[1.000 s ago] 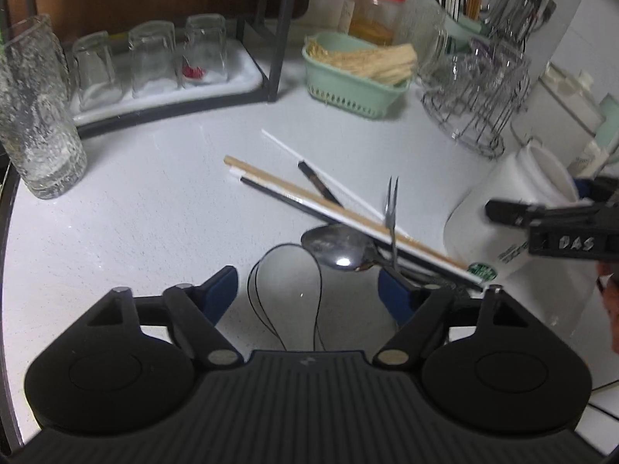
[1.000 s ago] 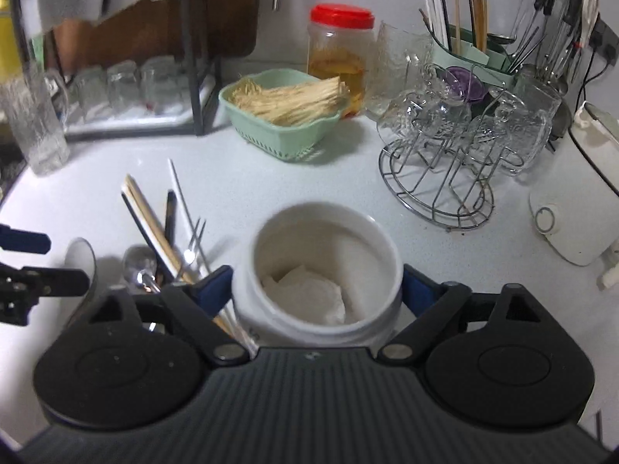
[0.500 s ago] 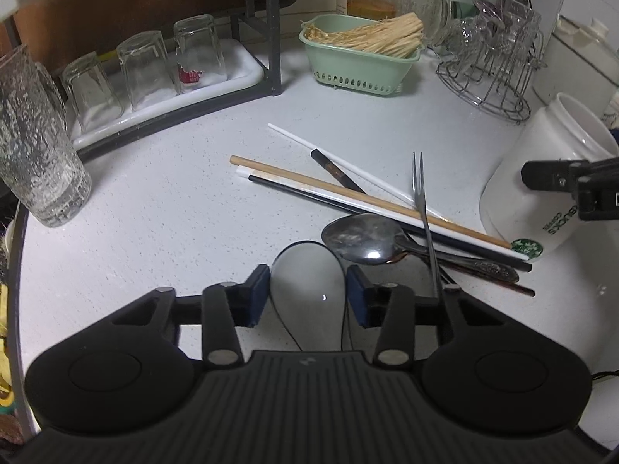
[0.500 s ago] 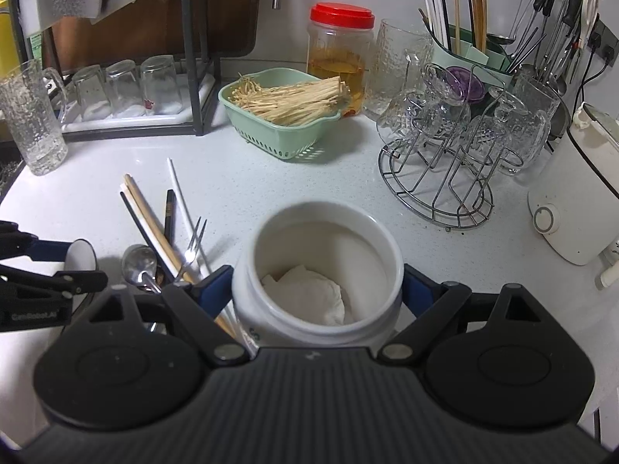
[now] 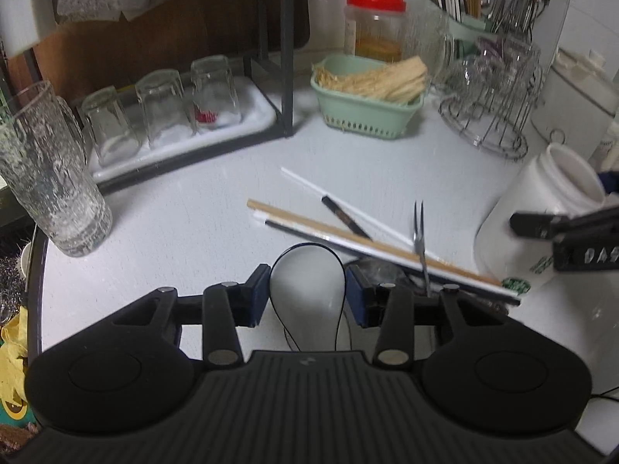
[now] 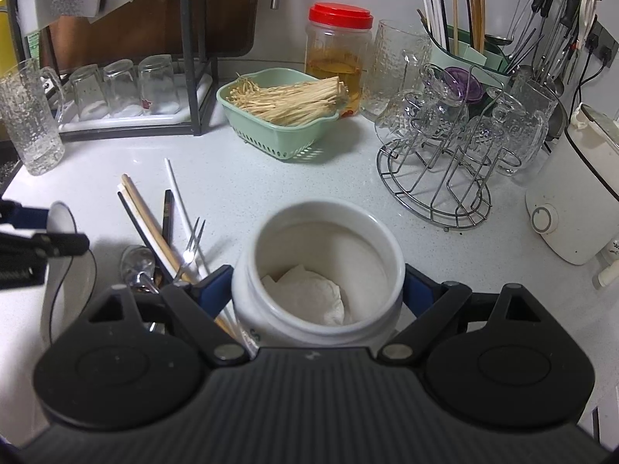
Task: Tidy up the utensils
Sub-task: 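Grasp a white ceramic spoon with the left tool, then carry the spoon over the held mug and drop it in with left tool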
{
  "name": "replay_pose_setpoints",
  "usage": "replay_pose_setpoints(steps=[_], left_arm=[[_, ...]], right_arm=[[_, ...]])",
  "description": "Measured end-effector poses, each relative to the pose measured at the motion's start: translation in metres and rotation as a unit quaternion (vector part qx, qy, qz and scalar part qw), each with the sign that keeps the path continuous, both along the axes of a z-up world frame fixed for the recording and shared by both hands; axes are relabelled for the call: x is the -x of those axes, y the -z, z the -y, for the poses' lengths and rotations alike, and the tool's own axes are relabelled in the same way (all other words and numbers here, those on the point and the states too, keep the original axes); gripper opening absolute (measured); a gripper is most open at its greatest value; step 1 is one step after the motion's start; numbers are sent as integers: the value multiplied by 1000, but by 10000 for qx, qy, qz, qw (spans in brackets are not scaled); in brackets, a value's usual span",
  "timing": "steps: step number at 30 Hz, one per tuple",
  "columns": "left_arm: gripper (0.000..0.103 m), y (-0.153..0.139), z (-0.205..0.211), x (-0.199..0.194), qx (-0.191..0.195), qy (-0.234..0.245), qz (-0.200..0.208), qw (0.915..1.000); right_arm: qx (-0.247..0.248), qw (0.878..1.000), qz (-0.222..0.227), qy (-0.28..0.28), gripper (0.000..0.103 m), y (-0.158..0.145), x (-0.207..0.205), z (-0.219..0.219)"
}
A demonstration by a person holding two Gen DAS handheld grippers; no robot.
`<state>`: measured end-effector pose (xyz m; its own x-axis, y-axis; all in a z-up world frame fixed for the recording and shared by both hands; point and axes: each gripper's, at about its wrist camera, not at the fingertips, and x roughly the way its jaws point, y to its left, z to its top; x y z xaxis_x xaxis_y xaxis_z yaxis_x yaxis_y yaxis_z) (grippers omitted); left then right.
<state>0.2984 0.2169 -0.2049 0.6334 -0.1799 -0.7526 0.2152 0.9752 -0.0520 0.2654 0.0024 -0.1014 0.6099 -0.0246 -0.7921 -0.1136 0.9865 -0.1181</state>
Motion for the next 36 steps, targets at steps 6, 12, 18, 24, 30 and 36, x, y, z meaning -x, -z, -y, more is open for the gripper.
replay_pose_setpoints(steps=[6,12,18,24,30,36], left_arm=[[48,-14,2,4,162,-10,20,9999],[48,-23,11,8,193,-47,37,9998],[47,-36,21,12,200,-294,93,9993],[47,-46,37,15,248,-553,111,9981],[47,-52,52,16,248,-777,74,9966],[47,-70,64,21,227,-964,221,9948]], right_arm=[[12,9999,37,-130,92,1,1,-5],[-21,9996,23,-279,92,1,0,-4],[-42,9980,23,-635,92,1,1,-3],[-87,9939,59,-1099,92,1,0,0],[-150,9888,143,-1478,92,2,0,5],[-203,9849,188,-1708,92,2,-1,8]])
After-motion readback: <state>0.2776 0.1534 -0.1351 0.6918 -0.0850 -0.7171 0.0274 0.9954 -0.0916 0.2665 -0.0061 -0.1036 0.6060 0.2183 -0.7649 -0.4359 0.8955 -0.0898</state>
